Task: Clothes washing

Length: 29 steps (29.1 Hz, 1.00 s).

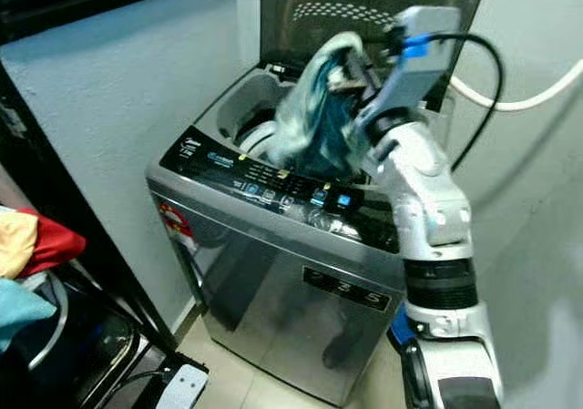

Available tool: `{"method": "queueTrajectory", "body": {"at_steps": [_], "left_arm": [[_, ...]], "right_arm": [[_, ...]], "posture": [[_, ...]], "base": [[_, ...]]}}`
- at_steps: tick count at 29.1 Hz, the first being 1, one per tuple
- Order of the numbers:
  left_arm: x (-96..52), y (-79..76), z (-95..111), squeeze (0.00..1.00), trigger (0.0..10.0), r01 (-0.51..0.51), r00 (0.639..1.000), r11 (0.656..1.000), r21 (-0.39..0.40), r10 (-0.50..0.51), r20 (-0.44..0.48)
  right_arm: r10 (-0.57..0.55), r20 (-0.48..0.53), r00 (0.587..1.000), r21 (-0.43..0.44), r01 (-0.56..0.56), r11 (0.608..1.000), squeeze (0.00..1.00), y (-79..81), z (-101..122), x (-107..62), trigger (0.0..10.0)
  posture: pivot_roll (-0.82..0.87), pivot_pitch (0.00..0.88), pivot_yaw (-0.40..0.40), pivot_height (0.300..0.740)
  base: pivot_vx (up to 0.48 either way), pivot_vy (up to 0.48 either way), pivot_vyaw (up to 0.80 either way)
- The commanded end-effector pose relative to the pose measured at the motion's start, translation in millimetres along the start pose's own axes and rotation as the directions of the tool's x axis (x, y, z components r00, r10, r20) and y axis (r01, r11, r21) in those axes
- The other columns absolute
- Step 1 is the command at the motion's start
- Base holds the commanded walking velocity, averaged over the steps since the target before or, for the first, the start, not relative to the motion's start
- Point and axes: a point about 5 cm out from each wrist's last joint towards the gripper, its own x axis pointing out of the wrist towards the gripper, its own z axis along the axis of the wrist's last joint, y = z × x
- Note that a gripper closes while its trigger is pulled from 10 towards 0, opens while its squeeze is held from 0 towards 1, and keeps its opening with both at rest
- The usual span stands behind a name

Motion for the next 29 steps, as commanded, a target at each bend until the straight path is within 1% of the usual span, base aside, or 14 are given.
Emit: {"method": "queueTrajectory", "body": {"at_steps": [1, 2, 3, 5, 12, 17, 21, 24, 25, 29], "left_arm": [[-1.1, -0.3, -7, 0.00, 10.0, 0.004, 1.000, 1.000, -0.009, -0.004, -0.025], [-1.1, -0.7, -7, 0.00, 10.0, 0.006, 1.000, 1.000, -0.010, -0.006, -0.024], [-1.1, -0.7, -7, 0.00, 10.0, 0.006, 1.000, 1.000, -0.010, -0.006, -0.024], [-1.0, -1.5, -6, 0.00, 10.0, 0.012, 1.000, 1.000, -0.007, -0.012, -0.021], [-0.8, -1.2, -6, 0.00, 10.0, 0.016, 1.000, 1.000, -0.004, -0.016, -0.019], [-0.8, -1.1, -5, 0.00, 10.0, 0.017, 1.000, 1.000, -0.001, -0.017, -0.017], [-0.7, -1.2, -5, 0.00, 10.0, 0.018, 1.000, 1.000, -0.001, -0.018, -0.016], [-0.7, -2.0, -5, 0.00, 10.0, 0.020, 1.000, 1.000, -0.003, -0.020, -0.017], [-0.6, -3.3, -5, 0.00, 10.0, 0.029, 0.999, 0.999, -0.020, -0.029, -0.015], [-0.6, -3.9, -5, 0.00, 10.0, 0.032, 0.999, 0.999, -0.019, -0.032, -0.017]], "right_arm": [[-0.039, -0.072, 0.997, -0.046, 0.036, 0.998, 0.00, -3.8, -13, -1.1, 10.0], [-0.070, -0.103, 0.992, -0.082, 0.062, 0.995, 0.00, -7.1, -19, -1.3, 10.0], [-0.070, -0.103, 0.992, -0.082, 0.062, 0.995, 0.00, -7.1, -19, -1.3, 10.0], [-0.092, -0.134, 0.987, -0.104, 0.078, 0.991, 0.00, -11.0, -25, -2.2, 10.0], [-0.074, -0.151, 0.986, -0.121, 0.055, 0.991, 0.00, -8.4, -28, -2.9, 10.0], [-0.089, -0.166, 0.982, -0.157, 0.063, 0.986, 0.00, -7.8, -31, -2.3, 10.0], [-0.095, -0.171, 0.981, -0.165, 0.066, 0.984, 0.00, -8.2, -32, -2.1, 10.0], [-0.112, -0.183, 0.977, -0.189, 0.077, 0.979, 0.00, -10.8, -34, -1.9, 10.0], [-0.118, -0.189, 0.975, -0.194, 0.081, 0.978, 0.00, -11.9, -35, -2.2, 10.0], [-0.126, -0.198, 0.972, -0.202, 0.085, 0.976, 0.00, -13.6, -36, -2.8, 10.0]], "posture": [[0.05, 0.022, -0.031, 0.740], [0.05, 0.023, -0.031, 0.740], [0.05, 0.023, -0.031, 0.740], [0.05, 0.023, -0.028, 0.740], [0.05, 0.021, -0.027, 0.740], [0.05, 0.022, -0.027, 0.740], [0.05, 0.020, -0.029, 0.740], [0.05, 0.019, -0.031, 0.740], [0.05, 0.019, -0.030, 0.740], [0.05, 0.019, -0.030, 0.740]], "base": [[0.000, 0.000, 0.00], [0.000, 0.000, 0.00], [0.000, 0.000, 0.00], [0.122, 0.000, 0.00], [0.248, 0.000, 0.00], [0.257, 0.000, 0.00], [0.272, 0.000, 0.00], [0.264, 0.000, 0.00], [0.000, 0.000, 0.00], [0.000, 0.000, 0.00]]}}
